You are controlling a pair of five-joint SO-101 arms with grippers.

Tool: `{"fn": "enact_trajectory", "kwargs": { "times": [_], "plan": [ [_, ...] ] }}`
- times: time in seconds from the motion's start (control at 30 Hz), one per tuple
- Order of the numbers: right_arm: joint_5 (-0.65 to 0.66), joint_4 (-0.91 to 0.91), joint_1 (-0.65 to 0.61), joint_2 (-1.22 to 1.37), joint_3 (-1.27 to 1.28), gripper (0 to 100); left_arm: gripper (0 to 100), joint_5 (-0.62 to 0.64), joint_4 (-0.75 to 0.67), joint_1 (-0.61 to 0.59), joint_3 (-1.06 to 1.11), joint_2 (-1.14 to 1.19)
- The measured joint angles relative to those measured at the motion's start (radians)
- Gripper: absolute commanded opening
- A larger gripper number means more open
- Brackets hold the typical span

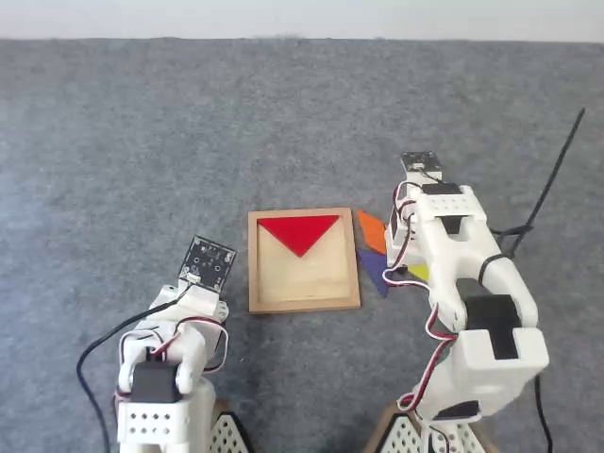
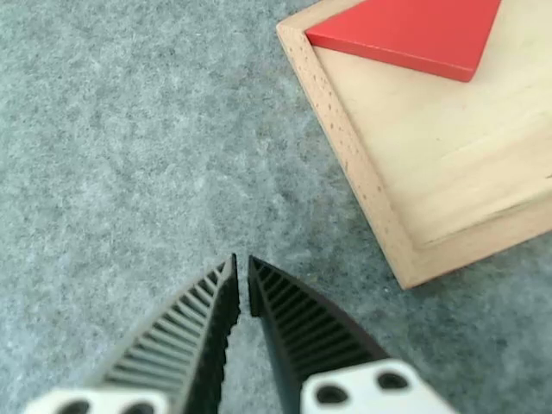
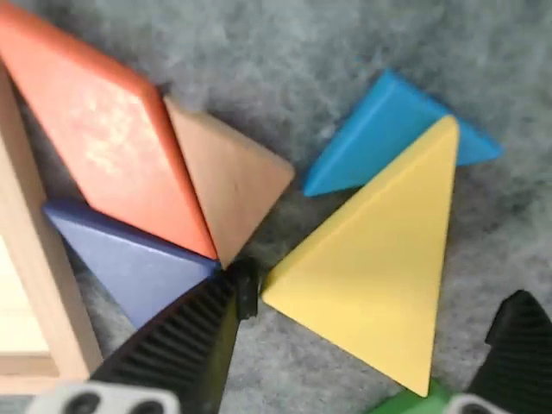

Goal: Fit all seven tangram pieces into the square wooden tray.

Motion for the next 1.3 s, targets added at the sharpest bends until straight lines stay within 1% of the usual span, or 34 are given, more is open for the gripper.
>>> {"fn": "enact_trajectory", "kwargs": {
  "times": [0.2,0.23,0.37,0.43,0.6,0.9,1.0,1.13,1.3],
  "plan": [
    [-0.031,0.000,0.000,0.003,0.000,40.4,2,0.000,0.000,0.000,0.000,0.000],
    [-0.032,0.000,0.000,0.003,0.000,39.2,2,0.000,0.000,0.000,0.000,0.000],
    [-0.032,0.000,0.000,0.003,0.000,28.1,2,0.000,0.000,0.000,0.000,0.000],
    [-0.032,-0.002,0.000,0.003,0.000,26.2,2,0.000,0.000,0.000,0.000,0.000],
    [-0.032,-0.034,0.005,0.003,0.009,25.9,2,0.000,0.000,0.000,0.000,0.000],
    [-0.032,-0.031,0.005,0.002,0.009,25.9,2,0.000,0.000,0.000,0.000,0.000],
    [-0.032,0.017,0.005,-0.012,-0.012,25.8,2,0.000,0.000,0.000,0.000,0.000],
    [-0.032,0.072,0.002,-0.109,-0.028,25.8,2,0.000,0.000,0.000,0.000,0.000],
    [0.018,0.115,-0.032,-0.207,-0.028,25.8,2,0.000,0.000,0.000,0.000,0.000]
  ]
}}
